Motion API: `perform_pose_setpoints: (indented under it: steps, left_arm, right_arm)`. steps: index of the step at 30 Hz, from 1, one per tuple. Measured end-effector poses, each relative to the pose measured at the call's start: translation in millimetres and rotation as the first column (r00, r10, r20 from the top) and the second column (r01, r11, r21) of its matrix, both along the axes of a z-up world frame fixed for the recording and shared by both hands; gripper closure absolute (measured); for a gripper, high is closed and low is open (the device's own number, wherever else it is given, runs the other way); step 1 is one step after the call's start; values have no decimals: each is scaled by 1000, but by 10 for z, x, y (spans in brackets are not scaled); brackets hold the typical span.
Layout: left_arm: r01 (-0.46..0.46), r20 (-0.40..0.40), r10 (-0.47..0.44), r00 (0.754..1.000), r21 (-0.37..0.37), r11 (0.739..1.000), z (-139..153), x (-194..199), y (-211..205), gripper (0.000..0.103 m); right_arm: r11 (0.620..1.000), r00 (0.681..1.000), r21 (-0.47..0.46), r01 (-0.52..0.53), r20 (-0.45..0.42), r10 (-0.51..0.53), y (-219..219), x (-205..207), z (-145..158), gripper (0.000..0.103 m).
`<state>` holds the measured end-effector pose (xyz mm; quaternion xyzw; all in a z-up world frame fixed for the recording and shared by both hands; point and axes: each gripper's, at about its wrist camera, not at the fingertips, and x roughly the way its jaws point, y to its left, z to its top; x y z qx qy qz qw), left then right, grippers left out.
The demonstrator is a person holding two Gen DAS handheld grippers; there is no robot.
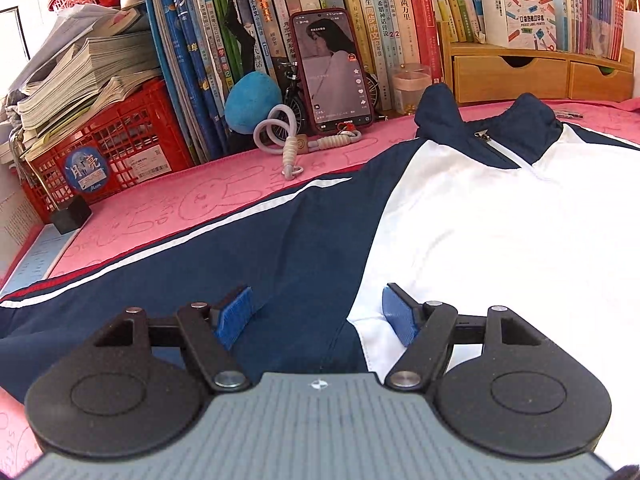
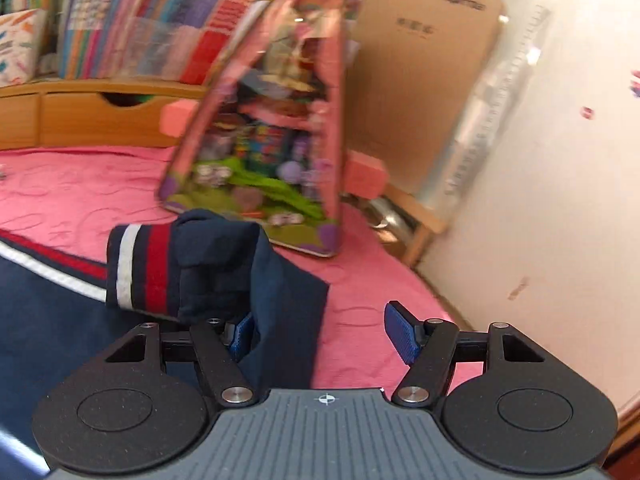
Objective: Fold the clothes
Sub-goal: 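Grasp the striped sleeve cuff with the right gripper and lay it out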
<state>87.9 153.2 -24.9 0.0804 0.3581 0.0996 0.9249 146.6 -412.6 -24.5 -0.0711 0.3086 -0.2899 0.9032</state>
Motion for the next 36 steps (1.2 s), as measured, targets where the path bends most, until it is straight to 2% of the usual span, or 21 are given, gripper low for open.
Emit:
perform_pose_setpoints:
  steps: [2,5,8,10,12,14,17,18,21,23,24,26,28,31,32,33,34,36]
  left_arm:
    - [-1,-2,1,1000,4,1000,28,-54,-3,30]
    - [5,3,-5,1000,-3,1000,102,-186,-18,31]
    - [12,8,-12,1000,-10,1000,169,-366,-31,30]
    - [14,-3,-14,1000,-3,1000,172,-451,-47,29]
    - [12,-18,-11,1000,14,1000,144,-501,-65,30]
    - [9,-28,-8,1000,26,1000,107,-546,-81,30]
    - [9,-42,-8,999,25,1000,48,-573,-95,29]
    - [9,-43,-8,999,28,1000,35,-577,-102,29]
    - [8,-39,-6,999,42,999,25,-590,-127,29]
    - [8,-39,-6,999,46,999,22,-596,-135,28]
    - [7,-38,-5,999,50,999,18,-600,-138,28]
    - [0,-33,2,999,50,999,11,-610,-138,27]
    - [-9,-30,11,1000,47,999,6,-618,-135,26]
    - [-19,-25,20,999,49,999,4,-628,-139,25]
    - [-20,-24,21,999,53,998,2,-631,-146,25]
    - [-21,-23,22,999,59,998,-1,-633,-156,25]
    - [-21,-21,22,1000,66,998,-4,-636,-166,25]
    - [-20,-19,22,1000,77,997,-6,-641,-184,25]
  right_arm:
    - [995,994,25,97,50,-98,-277,-164,61,37]
    - [990,990,100,102,85,-110,-444,-360,147,36]
    - [967,978,232,107,149,-144,-583,-494,233,23]
    - [916,956,362,173,160,-244,-830,-511,229,21]
    - [848,942,492,196,145,-302,-1070,-540,180,21]
    - [787,946,605,124,166,-277,-1225,-640,112,22]
    - [745,956,667,29,199,-216,-1317,-778,43,22]
    - [745,959,667,14,201,-199,-1336,-827,39,22]
    - [855,978,518,34,158,-135,-1244,-934,131,22]
    - [945,991,325,31,112,-71,-1034,-974,202,22]
    - [982,995,189,18,89,-36,-862,-983,233,22]
    - [999,996,-33,-26,80,28,-526,-995,273,22]
    - [986,991,-150,-73,104,89,-254,-987,337,22]
    - [983,977,-162,-88,180,117,-23,-932,458,22]
    - [985,969,-119,-128,196,150,2,-896,483,22]
    - [977,960,-40,-208,181,212,16,-826,476,26]
    - [958,950,47,-283,152,273,22,-750,440,43]
    - [891,927,261,-372,55,371,46,-522,243,67]
